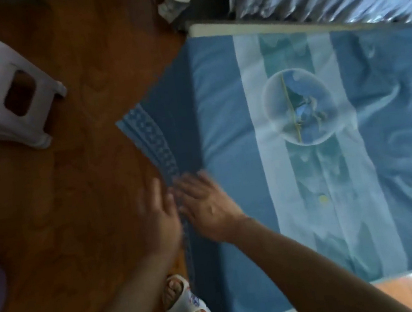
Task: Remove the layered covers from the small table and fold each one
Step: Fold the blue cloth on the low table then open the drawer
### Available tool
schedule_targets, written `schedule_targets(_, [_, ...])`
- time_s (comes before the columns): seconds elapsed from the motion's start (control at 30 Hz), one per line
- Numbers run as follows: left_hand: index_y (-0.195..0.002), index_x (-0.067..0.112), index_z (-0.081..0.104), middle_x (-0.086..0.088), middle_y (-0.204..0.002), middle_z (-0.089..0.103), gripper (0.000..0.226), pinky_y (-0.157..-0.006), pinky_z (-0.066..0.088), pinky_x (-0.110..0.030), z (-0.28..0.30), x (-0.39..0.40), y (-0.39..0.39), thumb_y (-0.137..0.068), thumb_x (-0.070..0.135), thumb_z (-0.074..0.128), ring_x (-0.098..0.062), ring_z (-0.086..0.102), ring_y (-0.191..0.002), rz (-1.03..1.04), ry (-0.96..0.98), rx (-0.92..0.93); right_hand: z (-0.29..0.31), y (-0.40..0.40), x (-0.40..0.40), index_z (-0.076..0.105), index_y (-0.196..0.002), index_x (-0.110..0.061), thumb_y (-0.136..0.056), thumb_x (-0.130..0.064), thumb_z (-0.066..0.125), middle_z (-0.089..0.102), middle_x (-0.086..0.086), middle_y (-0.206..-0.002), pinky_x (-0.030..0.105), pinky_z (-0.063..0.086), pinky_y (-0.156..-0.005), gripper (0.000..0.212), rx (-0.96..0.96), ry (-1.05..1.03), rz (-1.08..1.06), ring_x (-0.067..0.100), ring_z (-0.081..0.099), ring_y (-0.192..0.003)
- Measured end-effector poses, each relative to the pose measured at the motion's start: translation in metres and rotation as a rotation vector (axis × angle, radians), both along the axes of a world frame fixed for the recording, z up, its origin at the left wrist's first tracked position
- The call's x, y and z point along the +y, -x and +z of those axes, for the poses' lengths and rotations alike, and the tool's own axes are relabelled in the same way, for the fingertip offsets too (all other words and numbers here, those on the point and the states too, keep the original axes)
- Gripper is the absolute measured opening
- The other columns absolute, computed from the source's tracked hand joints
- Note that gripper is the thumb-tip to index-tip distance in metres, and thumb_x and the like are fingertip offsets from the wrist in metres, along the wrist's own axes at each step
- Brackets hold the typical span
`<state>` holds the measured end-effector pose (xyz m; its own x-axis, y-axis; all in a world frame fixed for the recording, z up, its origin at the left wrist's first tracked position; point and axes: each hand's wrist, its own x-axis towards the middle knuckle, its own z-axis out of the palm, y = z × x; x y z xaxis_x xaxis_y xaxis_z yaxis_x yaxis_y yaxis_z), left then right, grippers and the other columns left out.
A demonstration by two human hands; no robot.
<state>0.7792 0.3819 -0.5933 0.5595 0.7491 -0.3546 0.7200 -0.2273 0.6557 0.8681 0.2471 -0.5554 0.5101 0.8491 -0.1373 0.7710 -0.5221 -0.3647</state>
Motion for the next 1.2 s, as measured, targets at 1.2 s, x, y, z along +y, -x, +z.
schedule_targets(1.2, [-0.144,0.004,0.047,-0.024,-0.142,0.051,0.044,-0.104,0.040,-0.053,0.051,-0.348,-0.603,-0.104,0.020,0.043,-0.044,0.049,-0.127,-0.710,-0.759,0.122,0.005,-0.691,-0.607,0.022,-0.155,-0.022,-0.086,-0.055,0.037,0.019,0.010,-0.161,0.056,0.018,-0.119,0.077,0.014,0.171,-1.022,0.038,0.017,-0.146])
